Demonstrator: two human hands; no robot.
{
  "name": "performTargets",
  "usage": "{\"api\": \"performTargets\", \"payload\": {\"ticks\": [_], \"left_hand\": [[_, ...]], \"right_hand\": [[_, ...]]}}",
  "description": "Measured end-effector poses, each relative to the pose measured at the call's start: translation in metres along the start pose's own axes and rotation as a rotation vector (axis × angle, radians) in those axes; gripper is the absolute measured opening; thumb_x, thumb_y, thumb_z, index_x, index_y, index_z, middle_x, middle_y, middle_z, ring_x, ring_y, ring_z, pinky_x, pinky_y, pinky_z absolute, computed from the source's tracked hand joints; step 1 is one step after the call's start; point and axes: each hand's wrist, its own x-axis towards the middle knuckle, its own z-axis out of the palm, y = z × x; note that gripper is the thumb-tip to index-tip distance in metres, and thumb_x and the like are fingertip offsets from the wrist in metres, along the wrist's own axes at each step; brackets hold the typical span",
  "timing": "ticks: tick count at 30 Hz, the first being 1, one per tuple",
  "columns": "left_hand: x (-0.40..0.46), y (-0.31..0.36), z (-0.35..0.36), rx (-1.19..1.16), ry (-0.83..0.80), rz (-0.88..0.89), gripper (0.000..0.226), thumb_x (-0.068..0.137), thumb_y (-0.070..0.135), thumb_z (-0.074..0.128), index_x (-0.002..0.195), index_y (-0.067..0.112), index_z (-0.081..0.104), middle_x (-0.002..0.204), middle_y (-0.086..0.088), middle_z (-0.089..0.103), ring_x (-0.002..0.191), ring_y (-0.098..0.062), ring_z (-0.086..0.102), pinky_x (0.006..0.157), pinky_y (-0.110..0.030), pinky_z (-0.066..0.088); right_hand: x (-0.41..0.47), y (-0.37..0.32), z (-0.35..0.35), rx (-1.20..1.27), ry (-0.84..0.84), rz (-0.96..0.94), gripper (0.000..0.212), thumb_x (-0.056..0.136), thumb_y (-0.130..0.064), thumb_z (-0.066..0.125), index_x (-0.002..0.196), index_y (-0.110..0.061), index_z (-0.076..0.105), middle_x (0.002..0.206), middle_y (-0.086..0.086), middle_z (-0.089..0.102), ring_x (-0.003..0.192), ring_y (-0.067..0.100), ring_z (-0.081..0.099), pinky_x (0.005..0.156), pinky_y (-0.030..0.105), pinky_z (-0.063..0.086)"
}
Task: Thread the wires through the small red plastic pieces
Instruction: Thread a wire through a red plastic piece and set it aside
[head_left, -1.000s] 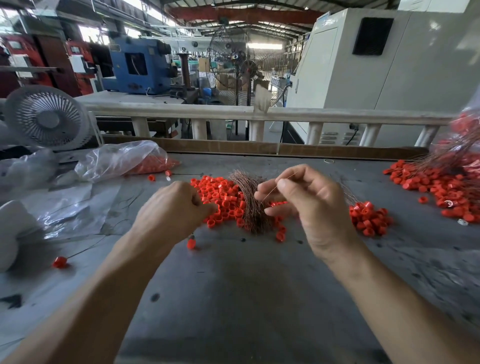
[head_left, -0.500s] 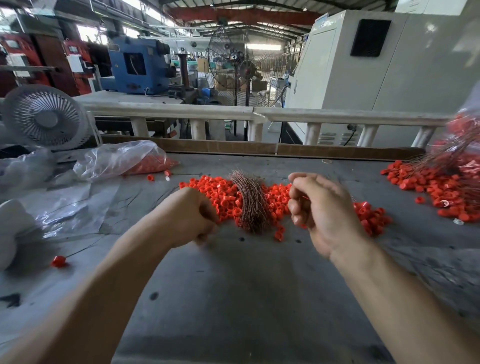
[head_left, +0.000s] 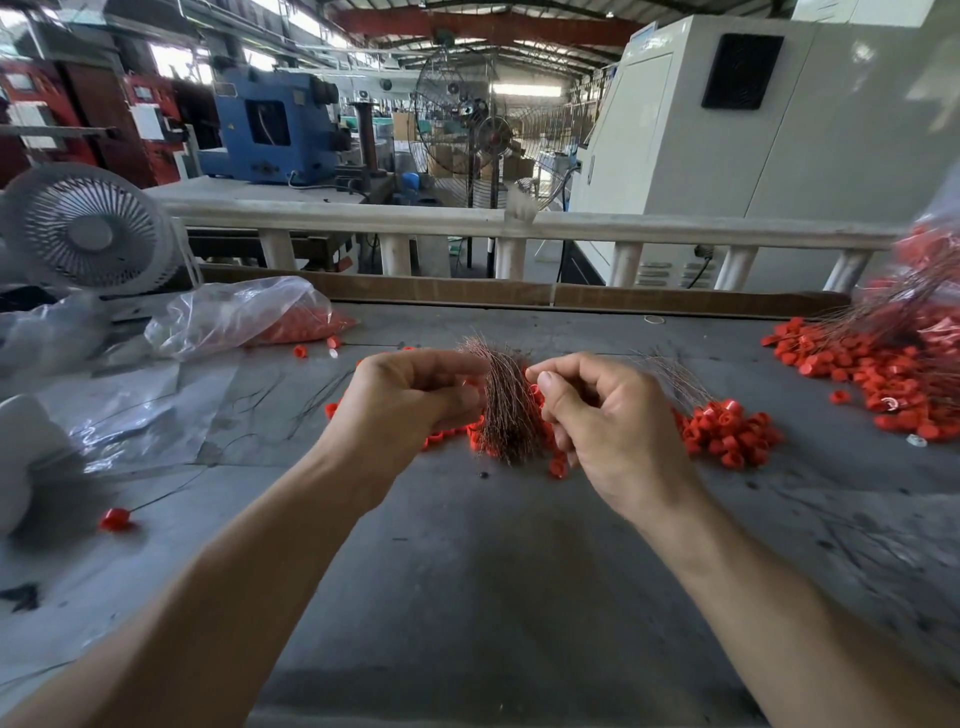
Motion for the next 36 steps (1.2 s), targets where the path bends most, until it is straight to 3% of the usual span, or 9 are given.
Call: {"api": "performTargets", "payload": {"ticks": [5, 8, 12, 15, 19, 29, 33, 36], "left_hand": [[0.001, -0.004, 0.002, -0.132, -0.042, 0.048, 0.032, 0.087, -0.014, 0.065, 0.112, 0.004, 0.072, 0.1, -0.013, 0.078, 0.099, -0.026, 0.075, 0.083, -0.028, 0.061], [0.001, -0.004, 0.003, -0.211, -0.091, 0.08, 0.037, 0.088, -0.014, 0.062, 0.121, 0.004, 0.066, 0.106, -0.014, 0.077, 0.101, -0.028, 0.075, 0.081, -0.03, 0.061], [0.0, -0.004, 0.005, -0.168, -0.127, 0.132, 0.04, 0.089, -0.013, 0.062, 0.124, 0.007, 0.065, 0.112, -0.01, 0.077, 0.104, -0.026, 0.074, 0.085, -0.034, 0.062], [-0.001, -0.004, 0.007, -0.11, -0.162, 0.16, 0.04, 0.09, -0.011, 0.063, 0.124, 0.01, 0.066, 0.114, -0.006, 0.077, 0.107, -0.023, 0.073, 0.087, -0.032, 0.061], [0.0, -0.006, 0.007, -0.101, -0.174, 0.167, 0.039, 0.089, -0.008, 0.064, 0.123, 0.01, 0.067, 0.115, -0.005, 0.077, 0.107, -0.022, 0.073, 0.084, -0.029, 0.06], [-0.004, -0.006, 0.01, -0.032, -0.134, 0.204, 0.03, 0.087, -0.004, 0.069, 0.097, 0.023, 0.078, 0.08, -0.001, 0.077, 0.069, -0.008, 0.069, 0.06, -0.016, 0.053], [-0.004, -0.006, 0.012, -0.014, -0.067, 0.215, 0.02, 0.079, 0.008, 0.078, 0.097, 0.015, 0.075, 0.081, -0.004, 0.076, 0.069, -0.013, 0.069, 0.058, -0.021, 0.054], [-0.004, -0.007, 0.012, -0.012, -0.046, 0.219, 0.027, 0.071, 0.017, 0.08, 0.096, 0.013, 0.071, 0.083, -0.007, 0.076, 0.071, -0.018, 0.069, 0.062, -0.026, 0.057]], "right_hand": [[-0.003, -0.007, 0.001, -0.034, -0.013, -0.067, 0.016, 0.101, -0.014, 0.06, 0.097, -0.022, 0.074, 0.071, 0.006, 0.065, 0.053, 0.02, 0.054, 0.046, 0.042, 0.048], [-0.003, -0.008, 0.001, -0.062, -0.022, -0.107, 0.015, 0.101, -0.016, 0.061, 0.098, -0.023, 0.074, 0.072, 0.005, 0.066, 0.057, 0.028, 0.058, 0.05, 0.04, 0.05], [-0.002, -0.006, 0.001, -0.105, -0.053, -0.135, 0.014, 0.1, -0.018, 0.064, 0.097, -0.026, 0.075, 0.069, -0.006, 0.065, 0.058, 0.005, 0.057, 0.054, 0.027, 0.048], [-0.002, -0.005, 0.001, -0.117, -0.067, -0.149, 0.014, 0.1, -0.018, 0.065, 0.096, -0.027, 0.075, 0.069, -0.01, 0.065, 0.059, 0.005, 0.058, 0.055, 0.017, 0.044], [-0.003, -0.006, 0.0, -0.106, -0.078, -0.15, 0.014, 0.099, -0.018, 0.065, 0.096, -0.027, 0.075, 0.069, -0.007, 0.066, 0.059, 0.004, 0.058, 0.056, 0.018, 0.045], [-0.004, -0.009, -0.001, -0.107, -0.061, -0.172, 0.015, 0.099, -0.017, 0.066, 0.095, -0.028, 0.075, 0.07, -0.011, 0.066, 0.061, 0.005, 0.058, 0.06, 0.021, 0.046], [-0.005, -0.009, 0.001, -0.122, -0.042, -0.161, 0.013, 0.098, -0.018, 0.067, 0.097, -0.026, 0.076, 0.07, -0.014, 0.067, 0.062, 0.005, 0.06, 0.06, 0.017, 0.044], [-0.007, -0.009, 0.004, -0.146, -0.048, -0.173, 0.012, 0.097, -0.017, 0.068, 0.096, -0.024, 0.077, 0.069, -0.019, 0.066, 0.063, 0.002, 0.06, 0.061, 0.011, 0.042]]}}
